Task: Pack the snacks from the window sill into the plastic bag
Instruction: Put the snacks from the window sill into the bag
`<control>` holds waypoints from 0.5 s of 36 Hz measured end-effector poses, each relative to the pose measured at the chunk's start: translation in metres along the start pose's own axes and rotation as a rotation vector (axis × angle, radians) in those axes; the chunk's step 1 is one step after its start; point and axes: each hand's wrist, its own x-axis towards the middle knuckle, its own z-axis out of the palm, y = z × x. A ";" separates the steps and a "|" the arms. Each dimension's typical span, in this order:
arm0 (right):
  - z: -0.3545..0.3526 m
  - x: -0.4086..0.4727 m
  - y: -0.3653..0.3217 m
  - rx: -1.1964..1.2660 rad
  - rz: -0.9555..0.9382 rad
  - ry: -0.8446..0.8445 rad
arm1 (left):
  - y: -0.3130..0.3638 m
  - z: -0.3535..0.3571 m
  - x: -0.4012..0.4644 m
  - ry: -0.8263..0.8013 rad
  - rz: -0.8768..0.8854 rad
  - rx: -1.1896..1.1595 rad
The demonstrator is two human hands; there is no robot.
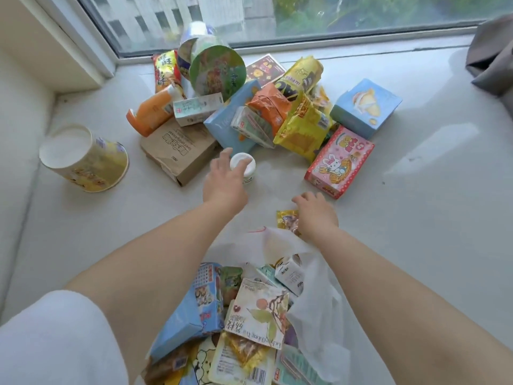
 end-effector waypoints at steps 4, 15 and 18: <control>0.011 0.019 0.006 -0.001 0.045 0.023 | -0.005 0.013 0.030 -0.027 0.013 0.053; 0.010 0.045 -0.007 0.089 0.123 -0.138 | -0.002 0.041 0.058 -0.006 0.010 -0.133; -0.005 0.049 -0.009 0.064 0.091 -0.059 | -0.005 0.029 0.067 -0.024 0.043 -0.076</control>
